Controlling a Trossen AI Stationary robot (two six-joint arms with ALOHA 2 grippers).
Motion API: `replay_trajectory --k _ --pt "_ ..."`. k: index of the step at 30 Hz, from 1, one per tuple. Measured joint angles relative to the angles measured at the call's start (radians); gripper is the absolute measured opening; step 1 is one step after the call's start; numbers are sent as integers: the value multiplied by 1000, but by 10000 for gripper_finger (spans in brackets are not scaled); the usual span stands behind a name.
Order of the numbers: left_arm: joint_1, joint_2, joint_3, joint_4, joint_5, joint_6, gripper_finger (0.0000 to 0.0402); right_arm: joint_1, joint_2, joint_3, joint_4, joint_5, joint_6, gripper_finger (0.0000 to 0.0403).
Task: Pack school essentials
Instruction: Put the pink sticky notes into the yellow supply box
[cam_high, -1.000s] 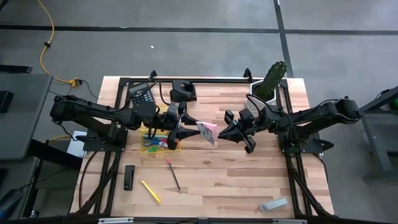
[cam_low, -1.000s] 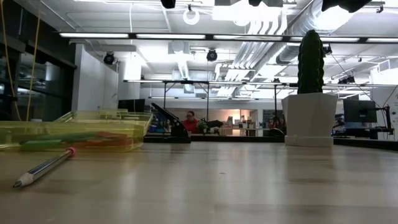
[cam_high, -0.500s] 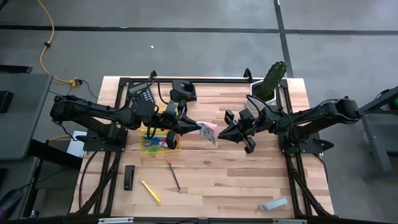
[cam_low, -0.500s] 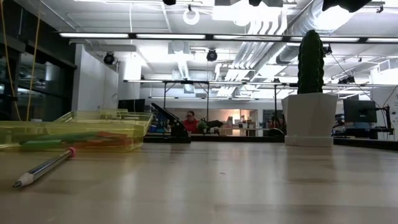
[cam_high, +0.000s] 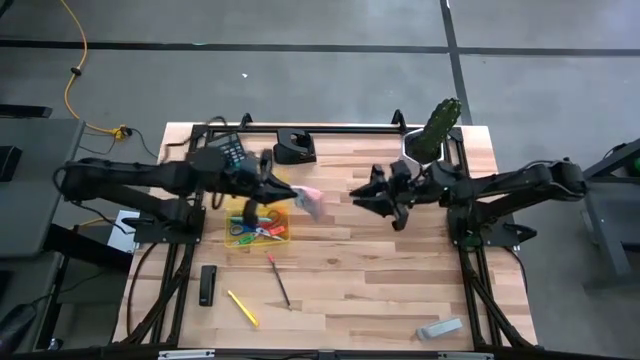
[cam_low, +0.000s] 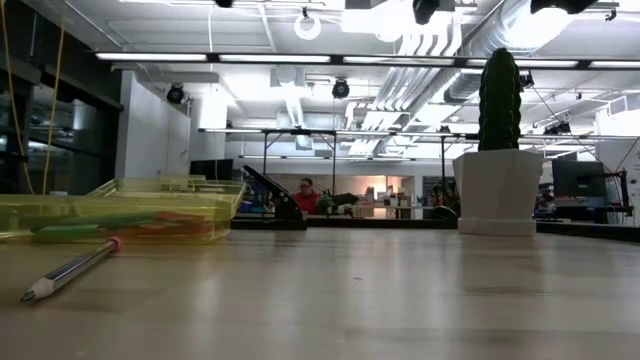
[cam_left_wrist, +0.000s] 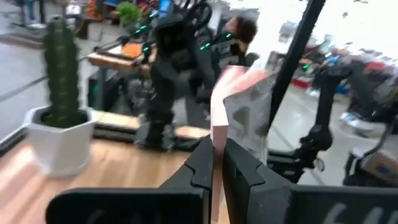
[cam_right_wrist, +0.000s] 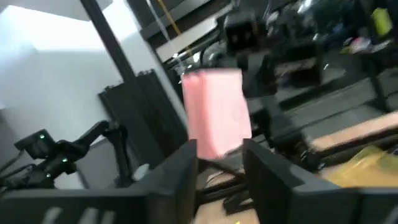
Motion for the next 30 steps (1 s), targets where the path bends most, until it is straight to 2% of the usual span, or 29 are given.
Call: replay_trajectory --k 3,7,14,19,23,30 --pt "1 -95 0 -121 -52 25 2 -23 -63 0 -58 4 -35 159" --pt "-20 -226 -47 -165 -146 29 1 -44 -145 0 -121 31 -83 195" --pt "-90 -393 -191 -158 -358 -39 1 -41 -211 0 -140 140 -260 206" --pt "-125 -410 -239 -160 -433 -87 1 -29 -195 0 -281 184 -326 206" --pt "-126 -400 -239 -154 -444 -81 0 -29 -170 0 -415 186 -326 206" --pt "-125 -401 -240 -156 -455 -68 0 -29 -159 0 -420 185 -332 206"
